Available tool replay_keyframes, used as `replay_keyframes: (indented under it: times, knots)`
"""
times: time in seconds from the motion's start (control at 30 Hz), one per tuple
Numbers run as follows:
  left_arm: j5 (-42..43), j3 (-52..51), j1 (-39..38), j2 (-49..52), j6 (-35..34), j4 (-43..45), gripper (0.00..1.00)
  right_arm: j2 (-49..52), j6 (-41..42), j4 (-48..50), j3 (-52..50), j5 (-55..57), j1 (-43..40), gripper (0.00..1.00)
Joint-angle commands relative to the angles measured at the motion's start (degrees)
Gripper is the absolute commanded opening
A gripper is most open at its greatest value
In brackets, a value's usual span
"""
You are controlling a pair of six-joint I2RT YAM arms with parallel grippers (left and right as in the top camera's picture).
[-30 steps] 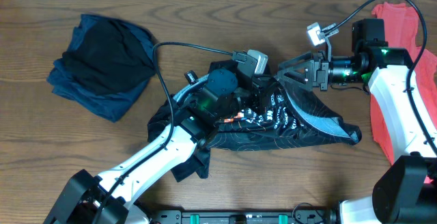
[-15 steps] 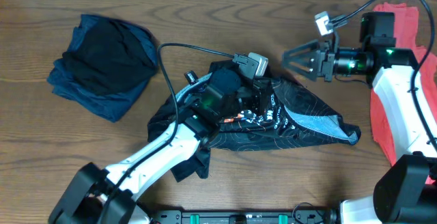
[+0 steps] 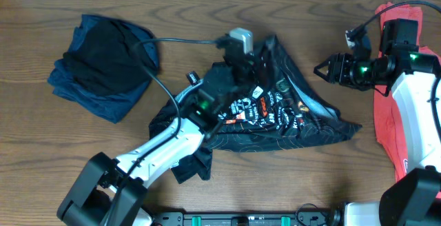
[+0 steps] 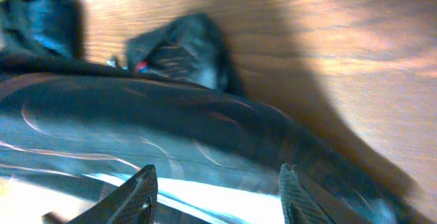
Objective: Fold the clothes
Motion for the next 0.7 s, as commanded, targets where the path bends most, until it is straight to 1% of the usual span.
replay_keyframes:
  times: [0.0, 0.07, 0.13, 0.23, 0.27, 0.3, 0.4, 0.57, 0.67]
  knots:
    - [-2.8, 3.9, 2.0, 0.0, -2.8, 0.4, 0.98, -1.1, -1.2, -1.3, 0.4, 6.3, -0.1, 0.56]
    - [-2.1, 4.1, 2.6, -0.1, -2.8, -2.1, 0.98, -1.1, -2.1, -2.2, 0.4, 6.5, -0.1, 0.56]
    - [2.0, 4.1, 3.3, -0.2, -2.8, -9.0, 0.98, -1.1, -2.3, -3.3, 0.4, 7.5, -0.1, 0.56]
    - [11.7, 4.1, 4.1, -0.2, -2.8, -23.5, 0.98, -1.1, -2.5, -6.4, 0.4, 11.1, -0.1, 0.56]
    - [15.0, 4.1, 4.2, -0.2, -2.8, -30.4, 0.98, -1.1, -2.5, -8.4, 0.4, 13.8, -0.1, 0.57]
    - [16.3, 4.0, 4.3, -0.2, -2.8, -35.4, 0.98, -1.1, -2.4, -9.8, 0.3, 15.8, -0.1, 0.57]
    - [16.8, 4.0, 4.3, -0.2, -1.4, -49.6, 0.98, -1.1, -2.5, -14.0, 0.3, 22.2, -0.1, 0.58]
    - [16.8, 4.0, 4.3, -0.5, 0.6, -65.2, 0.98, -1.1, -2.4, -20.0, 0.2, 30.1, -0.1, 0.59]
    - [16.8, 4.0, 4.3, -0.5, 1.4, -72.9, 0.98, -1.1, -2.4, -21.1, -1.0, 33.3, -0.1, 0.6]
